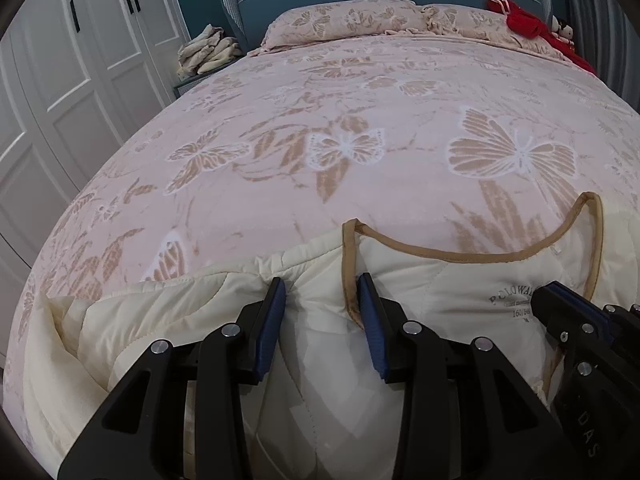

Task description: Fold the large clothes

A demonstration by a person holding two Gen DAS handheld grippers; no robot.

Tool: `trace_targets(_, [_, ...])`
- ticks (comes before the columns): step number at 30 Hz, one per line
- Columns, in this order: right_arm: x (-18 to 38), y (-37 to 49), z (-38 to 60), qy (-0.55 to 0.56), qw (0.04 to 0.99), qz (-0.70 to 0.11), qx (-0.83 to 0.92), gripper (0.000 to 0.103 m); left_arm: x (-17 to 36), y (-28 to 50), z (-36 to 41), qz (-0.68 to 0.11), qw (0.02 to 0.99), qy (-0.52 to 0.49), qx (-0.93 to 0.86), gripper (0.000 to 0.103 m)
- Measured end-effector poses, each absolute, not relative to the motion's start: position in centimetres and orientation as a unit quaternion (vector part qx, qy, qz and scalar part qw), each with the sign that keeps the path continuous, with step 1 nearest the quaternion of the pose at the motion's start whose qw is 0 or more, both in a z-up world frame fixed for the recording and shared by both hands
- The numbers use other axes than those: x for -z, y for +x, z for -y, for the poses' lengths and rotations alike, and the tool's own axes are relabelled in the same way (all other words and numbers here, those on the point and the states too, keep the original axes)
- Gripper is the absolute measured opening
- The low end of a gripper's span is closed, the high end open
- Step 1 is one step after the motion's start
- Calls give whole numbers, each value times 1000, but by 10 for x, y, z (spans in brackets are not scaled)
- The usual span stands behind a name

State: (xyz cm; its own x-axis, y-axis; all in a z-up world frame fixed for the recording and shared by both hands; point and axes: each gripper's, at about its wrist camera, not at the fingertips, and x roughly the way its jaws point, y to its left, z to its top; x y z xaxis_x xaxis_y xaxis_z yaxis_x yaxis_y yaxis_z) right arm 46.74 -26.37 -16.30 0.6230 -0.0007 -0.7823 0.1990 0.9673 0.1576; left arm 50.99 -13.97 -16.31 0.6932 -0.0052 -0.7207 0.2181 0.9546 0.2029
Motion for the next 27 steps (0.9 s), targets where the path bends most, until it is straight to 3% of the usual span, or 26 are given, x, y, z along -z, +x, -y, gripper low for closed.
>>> trace_targets(10, [164,468,261,104,900,-418,69,0,165,510,145,-377,912,156,42,39])
trace_targets(12, [158,466,265,115,898,-418,68,0,157,511,142,-386,909,153,40,45])
trace_targets(13, [150,462,267,121,900,-412,77,1,151,509,138,-391,908,146,40,54])
trace_targets(14, [131,448,275,129,905,-391,104,10,135,502,125,-391,911,124,36,64])
trace_targets(15, [112,430,281,144,916,-357,114,13,116,491,109,-375,921,101,29,66])
trace_targets(16, [85,403,290,160,929,-313,116,22,101,479,97,-356,930,86,24,77])
trace_targets(17, [70,387,294,162,934,-296,115,44,76,458,74,-333,940,69,21,86])
trace_targets(18, [48,359,301,155,939,-285,111,54,57,436,49,-325,944,52,28,98])
trace_targets(19, [34,334,307,150,941,-283,105,63,45,418,27,-338,939,40,51,98])
trace_targets(23, [15,194,341,168,927,-323,91,71,34,331,-64,-416,904,-6,101,98])
trace_targets(27, [45,30,359,214,876,-419,106,71,61,231,-148,-495,861,-60,99,98])
